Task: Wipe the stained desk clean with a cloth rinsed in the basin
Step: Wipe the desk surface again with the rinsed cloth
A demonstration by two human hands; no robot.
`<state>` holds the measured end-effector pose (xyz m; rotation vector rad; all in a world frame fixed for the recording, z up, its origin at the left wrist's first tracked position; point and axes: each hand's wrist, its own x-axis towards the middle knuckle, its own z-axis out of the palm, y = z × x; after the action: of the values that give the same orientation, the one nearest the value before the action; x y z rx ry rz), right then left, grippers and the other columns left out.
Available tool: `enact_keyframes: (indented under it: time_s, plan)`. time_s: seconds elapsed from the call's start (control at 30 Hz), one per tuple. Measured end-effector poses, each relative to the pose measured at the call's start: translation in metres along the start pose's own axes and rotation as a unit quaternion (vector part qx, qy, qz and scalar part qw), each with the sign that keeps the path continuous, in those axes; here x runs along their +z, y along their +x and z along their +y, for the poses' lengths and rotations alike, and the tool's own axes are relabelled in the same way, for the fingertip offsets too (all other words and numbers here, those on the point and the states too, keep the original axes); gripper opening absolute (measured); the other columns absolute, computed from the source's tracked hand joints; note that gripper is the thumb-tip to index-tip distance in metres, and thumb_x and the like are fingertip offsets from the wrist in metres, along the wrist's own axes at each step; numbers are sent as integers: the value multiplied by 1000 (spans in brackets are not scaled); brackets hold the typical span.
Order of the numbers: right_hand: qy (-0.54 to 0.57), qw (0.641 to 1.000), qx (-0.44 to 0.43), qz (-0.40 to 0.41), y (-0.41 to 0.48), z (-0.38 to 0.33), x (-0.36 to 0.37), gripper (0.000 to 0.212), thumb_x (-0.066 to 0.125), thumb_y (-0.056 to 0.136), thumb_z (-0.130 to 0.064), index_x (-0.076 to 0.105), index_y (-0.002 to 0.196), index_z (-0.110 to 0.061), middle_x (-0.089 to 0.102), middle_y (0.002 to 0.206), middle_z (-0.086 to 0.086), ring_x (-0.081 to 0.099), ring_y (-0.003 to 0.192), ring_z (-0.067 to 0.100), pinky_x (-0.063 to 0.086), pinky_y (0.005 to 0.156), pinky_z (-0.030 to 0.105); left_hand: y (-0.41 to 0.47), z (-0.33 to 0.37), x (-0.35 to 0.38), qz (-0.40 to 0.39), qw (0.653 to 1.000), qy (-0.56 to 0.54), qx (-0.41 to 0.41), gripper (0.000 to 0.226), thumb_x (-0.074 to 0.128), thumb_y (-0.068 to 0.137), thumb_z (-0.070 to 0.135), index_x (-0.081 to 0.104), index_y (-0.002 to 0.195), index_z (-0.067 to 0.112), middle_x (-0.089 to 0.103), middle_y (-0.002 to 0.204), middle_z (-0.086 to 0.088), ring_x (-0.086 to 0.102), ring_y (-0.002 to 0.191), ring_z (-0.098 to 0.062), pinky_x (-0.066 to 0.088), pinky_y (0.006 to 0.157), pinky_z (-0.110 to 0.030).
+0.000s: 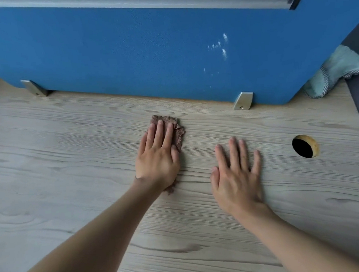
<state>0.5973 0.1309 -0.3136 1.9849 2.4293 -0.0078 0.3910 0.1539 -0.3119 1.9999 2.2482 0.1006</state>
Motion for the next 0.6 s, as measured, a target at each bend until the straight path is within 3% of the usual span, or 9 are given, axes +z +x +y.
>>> enact_keyframes:
  time_s: [0.13, 0.23, 0.43, 0.6]
  plan:
    - [2, 1000, 3, -1, -1, 0, 1, 64, 27, 94, -42, 42, 150, -17, 28, 160, 21, 20, 150, 39, 12, 117, 66, -39, 30, 5, 14, 997, -12, 80, 66, 22, 96, 38, 23, 158, 17, 16, 165, -7, 7, 154, -25, 12, 124, -43]
    - [-3, 1000, 3, -8, 0, 0, 0, 64, 25, 94, -43, 42, 151, -18, 27, 161, 20, 20, 150, 38, 12, 117, 65, -43, 16, 4, -4, 993, -18, 116, 63, 23, 98, 39, 23, 158, 20, 16, 165, -4, 8, 154, -22, 14, 123, -41]
    - [1, 1000, 2, -2, 0, 0, 1, 64, 24, 95, -42, 40, 151, -17, 27, 161, 21, 20, 150, 39, 12, 117, 66, -25, -3, 2, 17, 1000, 7, -3, 68, 14, 95, 41, 13, 160, 20, 6, 167, -4, -1, 154, -21, 4, 125, -40]
    - [-1, 1000, 9, -9, 1, -1, 1, 65, 22, 94, -43, 40, 152, -18, 26, 162, 19, 19, 151, 38, 12, 117, 65, -68, 24, 5, 7, 994, -18, 109, 63, 25, 97, 37, 27, 157, 17, 20, 164, -7, 11, 153, -24, 15, 123, -42]
